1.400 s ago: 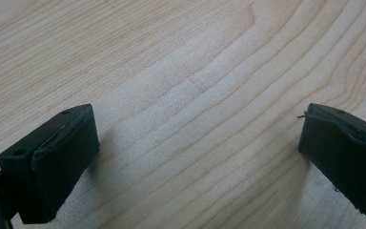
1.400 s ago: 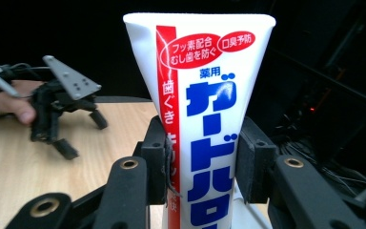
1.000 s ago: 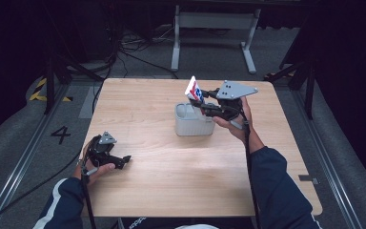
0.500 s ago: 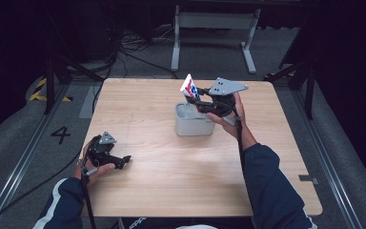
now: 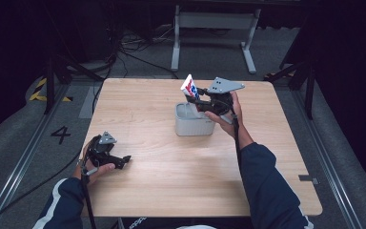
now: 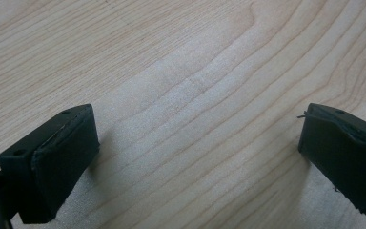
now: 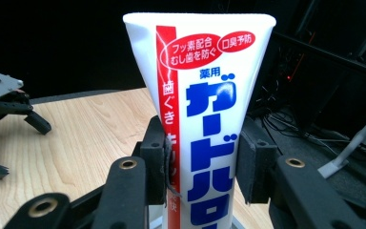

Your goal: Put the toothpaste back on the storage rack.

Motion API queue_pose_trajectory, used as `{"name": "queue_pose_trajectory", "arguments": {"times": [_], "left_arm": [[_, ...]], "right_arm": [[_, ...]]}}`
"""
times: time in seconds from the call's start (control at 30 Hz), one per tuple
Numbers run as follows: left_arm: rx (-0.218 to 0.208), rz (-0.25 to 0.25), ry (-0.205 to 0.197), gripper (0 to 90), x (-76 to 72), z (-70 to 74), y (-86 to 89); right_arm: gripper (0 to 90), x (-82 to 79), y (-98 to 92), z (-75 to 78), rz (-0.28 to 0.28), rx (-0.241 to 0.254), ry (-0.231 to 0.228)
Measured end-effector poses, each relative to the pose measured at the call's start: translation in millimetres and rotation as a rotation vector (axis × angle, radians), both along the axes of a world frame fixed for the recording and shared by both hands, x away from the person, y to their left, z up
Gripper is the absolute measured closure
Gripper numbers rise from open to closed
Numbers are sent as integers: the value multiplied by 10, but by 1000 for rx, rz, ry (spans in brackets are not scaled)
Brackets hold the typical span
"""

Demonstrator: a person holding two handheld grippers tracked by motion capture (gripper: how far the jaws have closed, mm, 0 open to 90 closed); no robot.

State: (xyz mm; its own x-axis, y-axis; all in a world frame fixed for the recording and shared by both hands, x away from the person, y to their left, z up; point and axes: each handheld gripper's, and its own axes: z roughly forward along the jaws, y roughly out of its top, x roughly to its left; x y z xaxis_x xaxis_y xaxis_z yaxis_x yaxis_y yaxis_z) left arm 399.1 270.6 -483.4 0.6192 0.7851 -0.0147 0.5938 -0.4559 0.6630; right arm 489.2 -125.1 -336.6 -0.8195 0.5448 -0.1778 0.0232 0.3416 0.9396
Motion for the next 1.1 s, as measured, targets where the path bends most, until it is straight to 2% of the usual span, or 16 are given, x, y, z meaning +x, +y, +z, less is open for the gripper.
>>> {"name": "queue_pose_trajectory", "arguments": {"times": [0.27,0.7,1.1], "left_arm": [[0,0,0,2,0,0,0],[0,0,0,2,0,0,0],[0,0,0,1,0,0,0]], "right_arm": [[617,22,-37,-44,-17,4,6],[613,62,-41,-257,-20,-40,44],[587,54,-141,-437,-19,-89,84]]}}
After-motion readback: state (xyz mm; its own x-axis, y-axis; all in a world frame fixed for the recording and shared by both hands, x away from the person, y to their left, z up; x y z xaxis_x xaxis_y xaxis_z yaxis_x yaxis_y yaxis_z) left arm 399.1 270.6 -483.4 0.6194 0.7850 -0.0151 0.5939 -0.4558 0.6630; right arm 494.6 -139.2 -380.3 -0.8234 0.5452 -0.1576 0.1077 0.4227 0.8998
